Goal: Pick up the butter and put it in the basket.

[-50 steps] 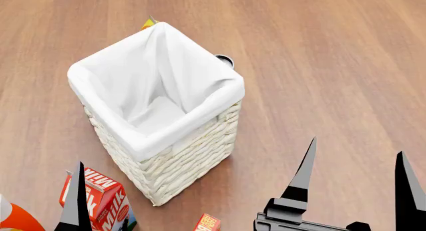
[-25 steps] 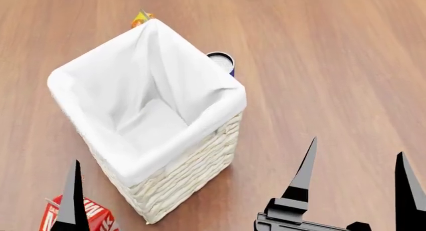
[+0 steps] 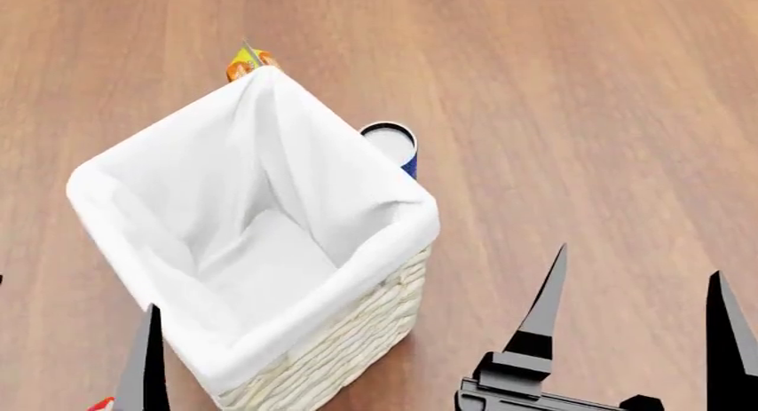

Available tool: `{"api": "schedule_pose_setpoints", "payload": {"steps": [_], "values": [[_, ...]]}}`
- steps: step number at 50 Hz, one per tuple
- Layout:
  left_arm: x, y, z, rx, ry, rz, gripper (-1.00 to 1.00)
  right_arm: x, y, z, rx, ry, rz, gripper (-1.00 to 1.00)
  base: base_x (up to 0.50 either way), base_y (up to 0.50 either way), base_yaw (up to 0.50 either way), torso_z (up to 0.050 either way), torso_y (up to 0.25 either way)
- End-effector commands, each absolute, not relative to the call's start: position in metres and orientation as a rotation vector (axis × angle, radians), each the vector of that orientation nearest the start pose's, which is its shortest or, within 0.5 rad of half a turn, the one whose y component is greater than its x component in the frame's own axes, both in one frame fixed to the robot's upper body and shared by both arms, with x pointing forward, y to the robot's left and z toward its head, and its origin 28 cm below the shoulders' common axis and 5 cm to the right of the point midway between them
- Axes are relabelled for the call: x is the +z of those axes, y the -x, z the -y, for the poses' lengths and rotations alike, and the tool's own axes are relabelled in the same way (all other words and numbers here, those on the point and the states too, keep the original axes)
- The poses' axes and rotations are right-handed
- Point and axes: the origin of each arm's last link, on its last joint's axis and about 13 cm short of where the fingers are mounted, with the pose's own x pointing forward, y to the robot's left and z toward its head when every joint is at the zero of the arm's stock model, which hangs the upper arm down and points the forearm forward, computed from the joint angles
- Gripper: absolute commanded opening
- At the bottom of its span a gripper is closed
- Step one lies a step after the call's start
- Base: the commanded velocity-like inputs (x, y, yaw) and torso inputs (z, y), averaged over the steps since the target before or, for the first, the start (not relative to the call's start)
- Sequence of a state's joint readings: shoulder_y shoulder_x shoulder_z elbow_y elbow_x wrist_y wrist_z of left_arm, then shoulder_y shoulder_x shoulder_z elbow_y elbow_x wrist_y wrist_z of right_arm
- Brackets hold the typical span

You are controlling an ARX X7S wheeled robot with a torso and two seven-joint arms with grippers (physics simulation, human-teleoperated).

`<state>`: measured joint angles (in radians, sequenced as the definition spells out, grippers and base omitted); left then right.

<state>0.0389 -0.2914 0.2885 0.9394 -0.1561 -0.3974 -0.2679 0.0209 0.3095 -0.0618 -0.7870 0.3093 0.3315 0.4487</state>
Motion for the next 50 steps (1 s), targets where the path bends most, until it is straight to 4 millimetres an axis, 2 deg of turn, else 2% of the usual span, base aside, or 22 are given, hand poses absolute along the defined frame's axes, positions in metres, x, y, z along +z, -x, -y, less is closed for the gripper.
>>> {"api": "schedule_pose_setpoints", "payload": {"steps": [1,15,22,30,50], "values": [[0.153,-0.134,-0.177,-0.243,0.022,0.387,1.0,0.158,-0.18,0.113,-0.148,-0.076,0.423,1.0,0.0,0.0,0.0,0.0,0.0],[0.131,-0.097,-0.165,-0.29,0.053,0.311,1.0,0.164,-0.176,0.114,-0.146,-0.09,0.435,1.0,0.0,0.0,0.0,0.0,0.0],[0.109,-0.082,-0.159,-0.307,0.072,0.244,1.0,0.166,-0.175,0.112,-0.132,-0.091,0.438,1.0,0.0,0.0,0.0,0.0,0.0],[0.095,-0.08,-0.154,-0.315,0.06,0.193,1.0,0.166,-0.174,0.111,-0.127,-0.092,0.439,1.0,0.0,0.0,0.0,0.0,0.0],[0.076,-0.076,-0.141,-0.35,0.018,0.052,1.0,0.168,-0.173,0.111,-0.118,-0.097,0.444,1.0,0.0,0.0,0.0,0.0,0.0]]}}
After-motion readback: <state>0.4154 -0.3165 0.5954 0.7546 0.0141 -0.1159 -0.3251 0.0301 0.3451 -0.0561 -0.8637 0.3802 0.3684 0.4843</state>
